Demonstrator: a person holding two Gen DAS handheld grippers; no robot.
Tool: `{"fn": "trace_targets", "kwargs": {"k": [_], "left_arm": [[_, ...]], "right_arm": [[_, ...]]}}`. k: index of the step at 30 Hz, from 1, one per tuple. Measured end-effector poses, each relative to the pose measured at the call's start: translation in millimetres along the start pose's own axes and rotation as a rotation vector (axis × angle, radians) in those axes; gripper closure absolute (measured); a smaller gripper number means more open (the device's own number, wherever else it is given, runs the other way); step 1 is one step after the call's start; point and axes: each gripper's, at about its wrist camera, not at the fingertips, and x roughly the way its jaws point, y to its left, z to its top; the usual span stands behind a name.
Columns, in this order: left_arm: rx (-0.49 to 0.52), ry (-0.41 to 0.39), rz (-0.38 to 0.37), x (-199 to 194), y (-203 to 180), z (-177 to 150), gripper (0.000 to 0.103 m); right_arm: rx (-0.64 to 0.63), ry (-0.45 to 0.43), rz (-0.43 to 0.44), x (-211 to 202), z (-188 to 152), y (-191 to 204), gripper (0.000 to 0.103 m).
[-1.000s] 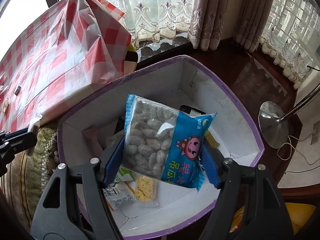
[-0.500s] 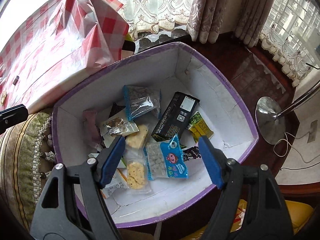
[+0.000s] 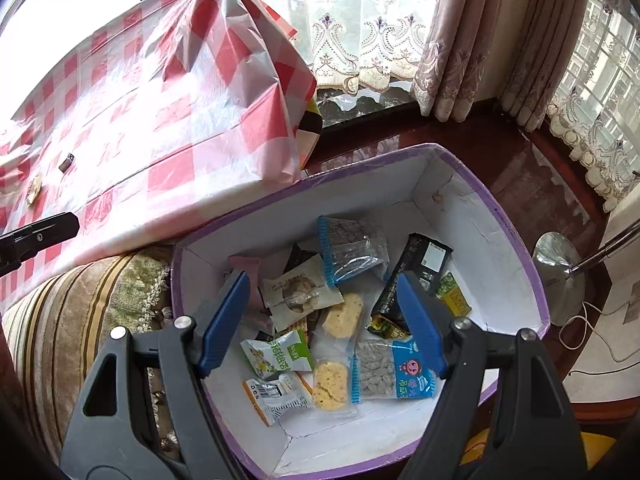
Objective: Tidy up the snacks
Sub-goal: 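Move both open grippers back toward the cream nut packet and white candy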
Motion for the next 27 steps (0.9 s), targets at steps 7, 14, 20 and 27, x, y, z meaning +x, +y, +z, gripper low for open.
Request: {"fn": "trace_targets", "kwargs": {"k": [7,14,20,27], "left_arm": [[-0.111,-0.043,0.046,-16,58,3,0.072],[-0.213,-0.085,0.113,-33,123,5,0.072],[-0.319,-0.117,0.161,-48,183,4,0.071],[-0.458,-0.137,0.187,-60,251,0,0.061]], "right_arm": [[-0.084,-0.022,0.047,0,17,50,0.025],[-0.147,-0.028,0.088,5,30,93,0.025],[-0.206,-0.034,0.118,14,44,135,0.025],[-0.295,-0.038,0.169,25,59,193,0.025]]}}
